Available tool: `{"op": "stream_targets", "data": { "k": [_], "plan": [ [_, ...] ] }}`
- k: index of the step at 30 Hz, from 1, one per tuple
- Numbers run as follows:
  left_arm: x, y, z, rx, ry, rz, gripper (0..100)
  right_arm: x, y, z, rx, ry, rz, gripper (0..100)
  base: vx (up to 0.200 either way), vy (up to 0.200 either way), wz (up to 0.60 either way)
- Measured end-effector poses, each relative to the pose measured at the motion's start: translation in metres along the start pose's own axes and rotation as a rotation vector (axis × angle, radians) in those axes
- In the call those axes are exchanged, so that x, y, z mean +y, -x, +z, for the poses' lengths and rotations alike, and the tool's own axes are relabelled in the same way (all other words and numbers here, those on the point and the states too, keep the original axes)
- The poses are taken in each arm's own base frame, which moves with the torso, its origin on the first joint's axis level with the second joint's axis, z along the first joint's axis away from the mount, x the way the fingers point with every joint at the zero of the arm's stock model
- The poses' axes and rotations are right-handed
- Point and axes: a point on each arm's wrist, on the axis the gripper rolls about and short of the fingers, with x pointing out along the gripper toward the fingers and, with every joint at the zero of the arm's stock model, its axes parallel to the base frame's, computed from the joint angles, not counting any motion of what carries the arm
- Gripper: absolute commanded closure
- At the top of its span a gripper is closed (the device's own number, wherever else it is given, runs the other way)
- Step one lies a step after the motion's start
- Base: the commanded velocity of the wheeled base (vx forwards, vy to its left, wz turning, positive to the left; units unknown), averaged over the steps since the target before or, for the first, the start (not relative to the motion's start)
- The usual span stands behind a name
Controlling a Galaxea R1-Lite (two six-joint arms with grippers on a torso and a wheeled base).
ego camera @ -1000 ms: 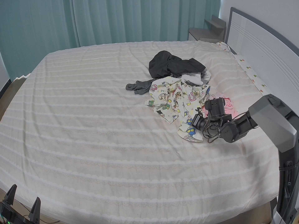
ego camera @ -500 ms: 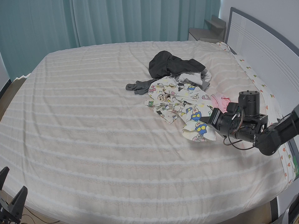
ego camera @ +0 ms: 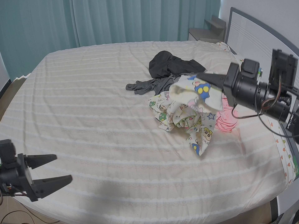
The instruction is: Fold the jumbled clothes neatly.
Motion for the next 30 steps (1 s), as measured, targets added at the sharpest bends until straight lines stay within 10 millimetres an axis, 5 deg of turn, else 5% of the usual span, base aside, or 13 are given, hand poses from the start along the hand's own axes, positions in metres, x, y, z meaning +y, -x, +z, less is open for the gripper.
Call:
{"op": "stream_targets", "data": {
  "k": [11, 30],
  "plan": [
    [0.012, -0.099, -0.001, 0.172, -0.006, -0.204, 0, 0.080, 0.007, 0.028, -0.028, 0.031, 0.232, 100, 0.000, 0.000, 0.00],
    [0.028, -0.221, -0.040, 0.042, -0.104, -0.037, 0, 0.108, 0.021, 0.021, 0.004, 0.023, 0.299, 100, 0.000, 0.000, 0.00]
  ]
}}
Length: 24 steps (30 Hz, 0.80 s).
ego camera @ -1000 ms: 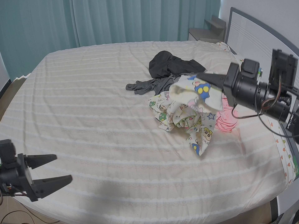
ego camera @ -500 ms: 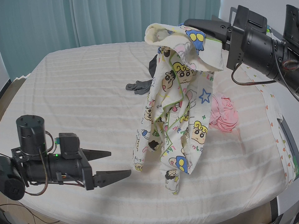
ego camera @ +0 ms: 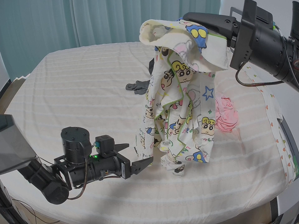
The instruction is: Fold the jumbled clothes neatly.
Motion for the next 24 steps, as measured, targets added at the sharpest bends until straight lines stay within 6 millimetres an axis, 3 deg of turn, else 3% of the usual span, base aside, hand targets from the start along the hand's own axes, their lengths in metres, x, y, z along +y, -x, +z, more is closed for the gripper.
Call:
{"op": "stream_targets", "data": {
  "k": [10, 24],
  "plan": [
    [-0.002, -0.035, -0.005, -0.010, 0.009, 0.044, 0, 0.011, 0.007, -0.002, 0.003, -0.002, 0.031, 100, 0.000, 0.000, 0.00],
    [-0.021, -0.056, -0.005, -0.025, 0.040, 0.017, 0, 0.012, 0.007, -0.002, 0.005, -0.002, 0.033, 100, 0.000, 0.000, 0.00]
  ]
}}
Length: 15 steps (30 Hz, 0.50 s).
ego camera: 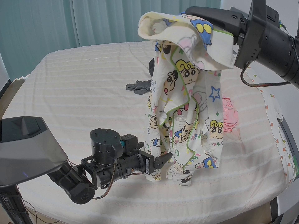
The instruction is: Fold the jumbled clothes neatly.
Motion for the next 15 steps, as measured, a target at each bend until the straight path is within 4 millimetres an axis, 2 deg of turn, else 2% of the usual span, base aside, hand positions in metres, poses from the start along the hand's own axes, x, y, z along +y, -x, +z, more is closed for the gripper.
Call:
{"op": "stream_targets", "data": {
  "k": [1, 8, 15],
  "plan": [
    [0.000, -0.001, 0.000, -0.003, 0.000, 0.014, 100, 0.000, 0.000, 0.000, 0.000, 0.000, 0.000, 100, 0.000, 0.000, 0.00],
    [0.005, -0.009, -0.006, -0.003, 0.002, 0.093, 100, -0.002, 0.001, -0.001, 0.003, -0.001, -0.007, 100, 0.000, 0.000, 0.00],
    [0.007, 0.002, -0.024, 0.073, 0.004, 0.110, 100, -0.007, 0.003, 0.000, -0.003, 0.000, -0.028, 100, 0.000, 0.000, 0.00]
  ]
}}
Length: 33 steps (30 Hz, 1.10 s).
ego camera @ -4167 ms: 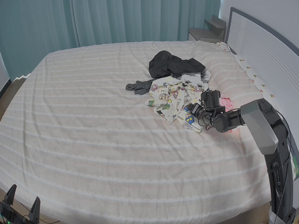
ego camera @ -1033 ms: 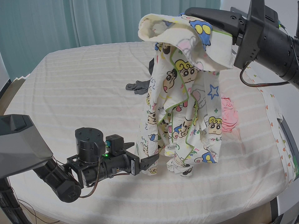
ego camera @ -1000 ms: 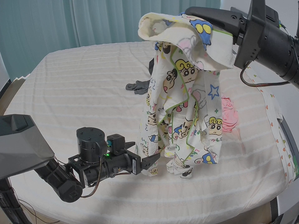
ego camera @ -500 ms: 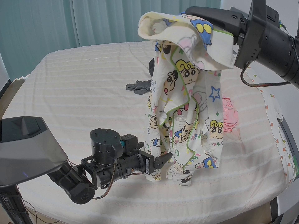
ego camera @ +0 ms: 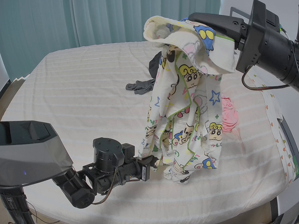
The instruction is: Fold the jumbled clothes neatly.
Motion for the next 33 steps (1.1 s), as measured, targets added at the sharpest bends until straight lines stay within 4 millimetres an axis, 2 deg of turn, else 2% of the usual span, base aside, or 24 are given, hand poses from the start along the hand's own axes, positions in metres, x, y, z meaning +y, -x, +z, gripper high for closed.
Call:
{"op": "stream_targets", "data": {
  "k": [6, 11, 17, 23, 28, 33],
  "plan": [
    [0.004, 0.012, -0.004, 0.012, 0.007, 0.026, 100, -0.008, 0.007, 0.000, -0.005, 0.002, -0.034, 100, 0.000, 0.000, 0.00],
    [0.004, 0.028, 0.009, -0.053, 0.042, 0.054, 100, -0.023, 0.016, 0.002, -0.022, 0.006, -0.095, 100, 0.000, 0.000, 0.00],
    [0.007, 0.057, 0.042, -0.192, 0.083, 0.074, 100, -0.047, 0.034, 0.010, -0.065, 0.015, -0.200, 100, 0.000, 0.000, 0.00],
    [0.015, 0.087, 0.080, -0.323, 0.099, 0.121, 100, -0.061, 0.052, 0.022, -0.129, 0.030, -0.285, 100, 0.000, 0.000, 0.00],
    [0.018, 0.112, 0.113, -0.351, 0.105, 0.163, 100, -0.060, 0.065, 0.032, -0.181, 0.050, -0.307, 100, 0.000, 0.000, 0.00],
    [0.013, 0.139, 0.152, -0.385, 0.089, 0.187, 100, -0.048, 0.074, 0.039, -0.219, 0.082, -0.289, 100, 0.000, 0.000, 0.00]
  ]
}}
